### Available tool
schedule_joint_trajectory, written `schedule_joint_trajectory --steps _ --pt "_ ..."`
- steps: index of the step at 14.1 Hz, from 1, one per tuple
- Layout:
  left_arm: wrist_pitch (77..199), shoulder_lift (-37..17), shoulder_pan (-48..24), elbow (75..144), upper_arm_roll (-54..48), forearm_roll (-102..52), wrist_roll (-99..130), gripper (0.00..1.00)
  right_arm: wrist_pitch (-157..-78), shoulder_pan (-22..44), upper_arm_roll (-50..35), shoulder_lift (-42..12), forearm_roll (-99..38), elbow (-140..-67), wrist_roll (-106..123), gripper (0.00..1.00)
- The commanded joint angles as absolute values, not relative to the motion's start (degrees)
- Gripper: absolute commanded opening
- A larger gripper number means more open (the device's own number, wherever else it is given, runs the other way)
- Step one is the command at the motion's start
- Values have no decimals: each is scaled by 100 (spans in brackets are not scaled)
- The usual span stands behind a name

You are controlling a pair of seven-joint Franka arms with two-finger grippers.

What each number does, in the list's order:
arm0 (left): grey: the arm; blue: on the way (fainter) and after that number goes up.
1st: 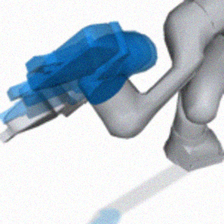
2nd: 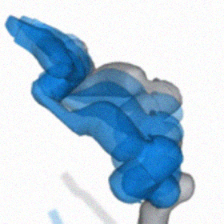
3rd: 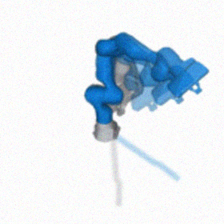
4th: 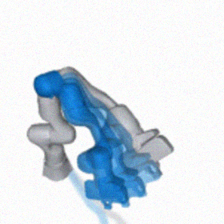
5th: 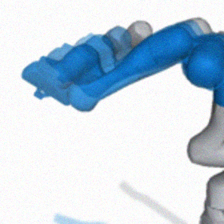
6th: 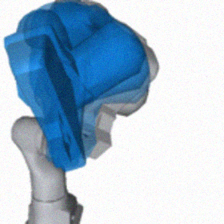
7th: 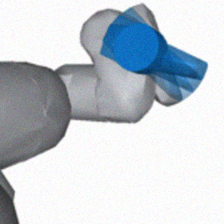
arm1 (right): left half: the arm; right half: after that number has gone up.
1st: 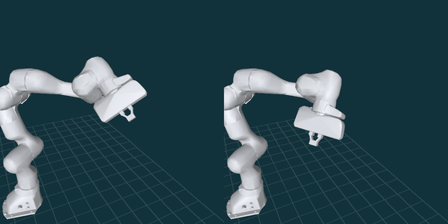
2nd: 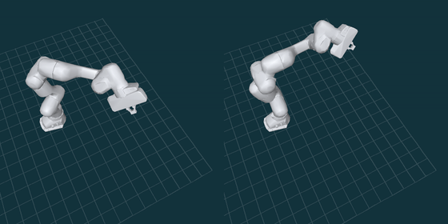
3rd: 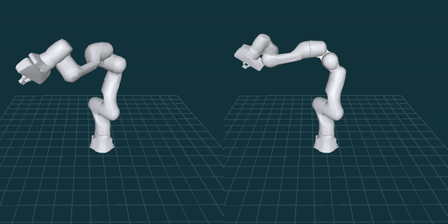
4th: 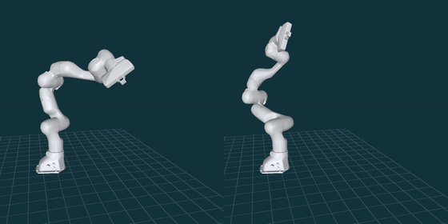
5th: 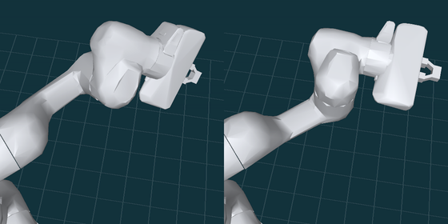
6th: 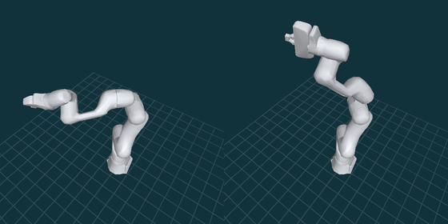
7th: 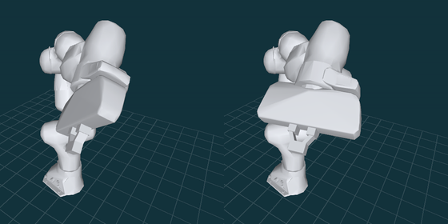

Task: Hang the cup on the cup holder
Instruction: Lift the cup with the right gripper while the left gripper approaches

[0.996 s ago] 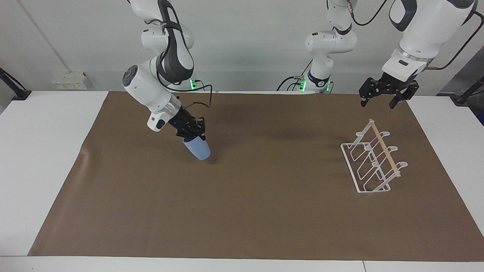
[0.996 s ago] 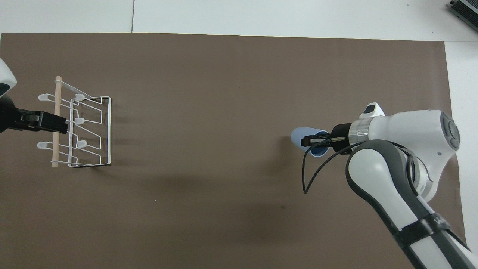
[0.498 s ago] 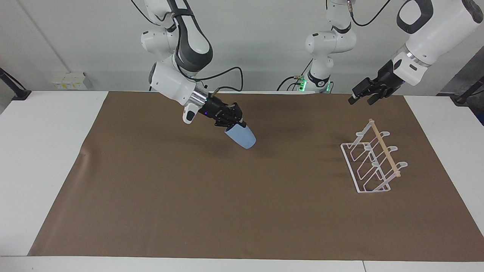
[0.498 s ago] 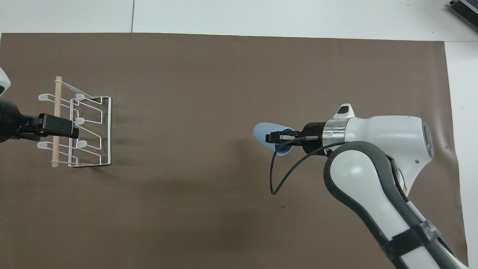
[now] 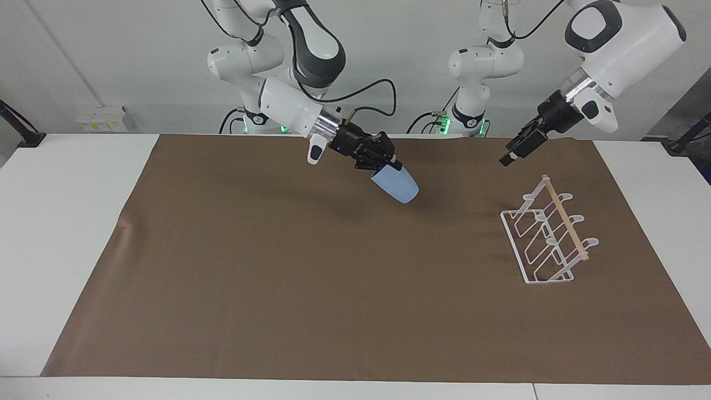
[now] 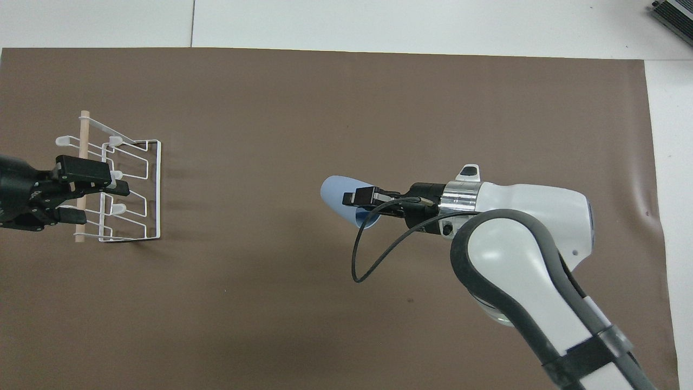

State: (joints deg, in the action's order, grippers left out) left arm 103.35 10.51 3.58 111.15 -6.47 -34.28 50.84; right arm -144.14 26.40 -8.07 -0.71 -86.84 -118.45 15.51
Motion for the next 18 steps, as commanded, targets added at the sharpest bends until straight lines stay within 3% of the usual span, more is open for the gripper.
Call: schedule_joint_trajectory --steps 1,8,18 --pt "10844 1432 -95 11706 -615 -3586 5808 100 -14502 2619 -948 61 -9113 -11707 1626 0" --pt "11460 1301 -439 11760 -633 -4340 5994 100 -14844 2628 -1283 509 -10053 -11584 1521 0" --pt "11329 1107 -773 11373 -659 -4843 5678 100 -15170 2619 -1459 527 -10187 -11558 1415 0"
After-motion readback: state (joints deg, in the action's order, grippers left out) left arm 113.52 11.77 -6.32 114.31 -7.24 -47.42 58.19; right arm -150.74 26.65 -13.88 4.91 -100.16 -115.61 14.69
